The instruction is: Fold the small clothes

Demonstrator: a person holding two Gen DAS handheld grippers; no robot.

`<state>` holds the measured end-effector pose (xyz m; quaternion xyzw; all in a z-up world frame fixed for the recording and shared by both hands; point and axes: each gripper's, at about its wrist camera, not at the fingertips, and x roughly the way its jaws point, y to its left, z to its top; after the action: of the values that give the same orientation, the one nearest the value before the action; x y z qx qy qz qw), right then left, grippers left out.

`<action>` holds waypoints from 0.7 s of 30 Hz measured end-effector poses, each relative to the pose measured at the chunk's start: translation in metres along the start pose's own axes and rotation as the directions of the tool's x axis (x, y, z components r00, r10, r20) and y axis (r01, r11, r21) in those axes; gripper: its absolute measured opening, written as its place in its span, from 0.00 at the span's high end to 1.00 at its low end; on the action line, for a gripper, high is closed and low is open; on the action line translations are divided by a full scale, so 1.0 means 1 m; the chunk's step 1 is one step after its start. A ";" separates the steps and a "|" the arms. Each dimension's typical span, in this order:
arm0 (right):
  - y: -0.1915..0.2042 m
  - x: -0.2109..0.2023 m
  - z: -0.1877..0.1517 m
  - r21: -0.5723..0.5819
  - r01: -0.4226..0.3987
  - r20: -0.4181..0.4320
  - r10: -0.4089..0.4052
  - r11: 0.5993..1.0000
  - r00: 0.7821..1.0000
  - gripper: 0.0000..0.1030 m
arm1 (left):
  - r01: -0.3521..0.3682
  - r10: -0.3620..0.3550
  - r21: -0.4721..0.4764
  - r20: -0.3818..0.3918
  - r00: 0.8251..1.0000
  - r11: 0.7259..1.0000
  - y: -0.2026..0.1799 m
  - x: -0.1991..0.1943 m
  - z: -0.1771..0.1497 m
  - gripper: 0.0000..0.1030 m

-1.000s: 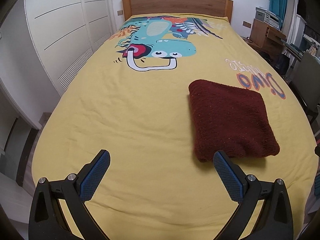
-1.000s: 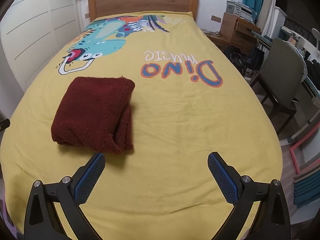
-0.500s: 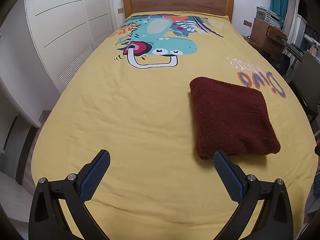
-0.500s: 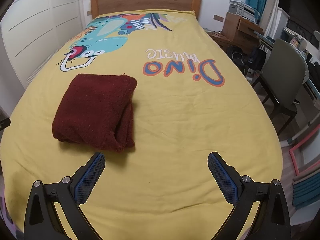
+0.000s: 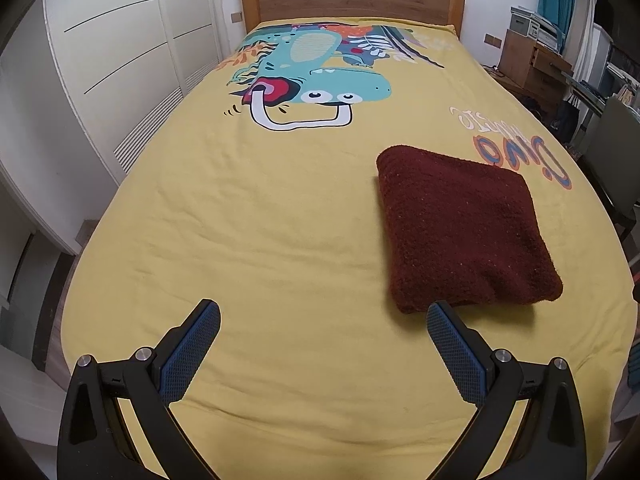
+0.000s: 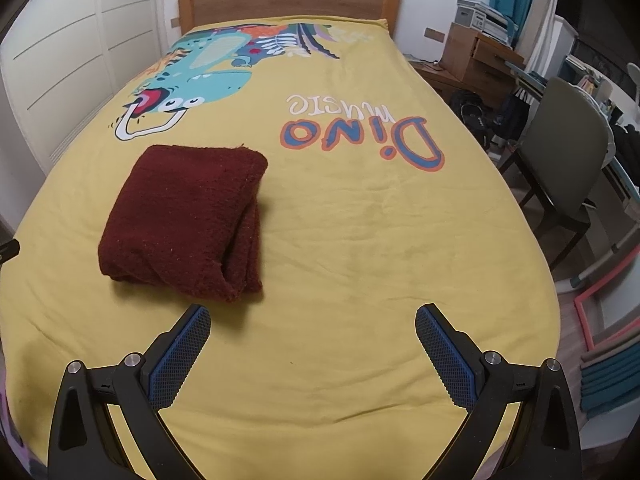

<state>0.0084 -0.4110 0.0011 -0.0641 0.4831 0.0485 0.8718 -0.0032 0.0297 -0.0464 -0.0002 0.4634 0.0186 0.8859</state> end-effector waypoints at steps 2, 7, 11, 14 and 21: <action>0.000 -0.001 0.000 -0.005 0.002 -0.002 -0.002 1.000 1.000 0.01 | 0.003 -0.003 0.004 -0.003 1.000 1.000 -0.001 0.001 0.000 0.01; 0.000 0.002 -0.001 -0.007 0.004 -0.011 -0.004 1.000 1.000 0.01 | 0.004 -0.004 0.006 -0.005 1.000 1.000 -0.001 0.000 -0.001 0.01; -0.002 0.005 -0.002 -0.002 0.002 -0.020 -0.002 1.000 1.000 0.01 | 0.013 -0.013 0.003 -0.008 1.000 1.000 -0.001 0.000 -0.001 0.01; -0.003 0.007 -0.002 -0.004 0.001 -0.024 -0.001 1.000 1.000 0.01 | 0.011 -0.011 0.013 -0.012 1.000 1.000 -0.002 0.001 -0.001 0.01; -0.003 0.010 -0.004 -0.002 -0.001 -0.035 0.001 1.000 0.999 0.01 | 0.016 -0.015 0.015 -0.015 1.000 1.000 -0.003 0.001 -0.001 0.01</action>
<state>0.0110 -0.4139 -0.0090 -0.0659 0.4981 0.0482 0.8633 -0.0033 0.0265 -0.0481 0.0026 0.4702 0.0083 0.8825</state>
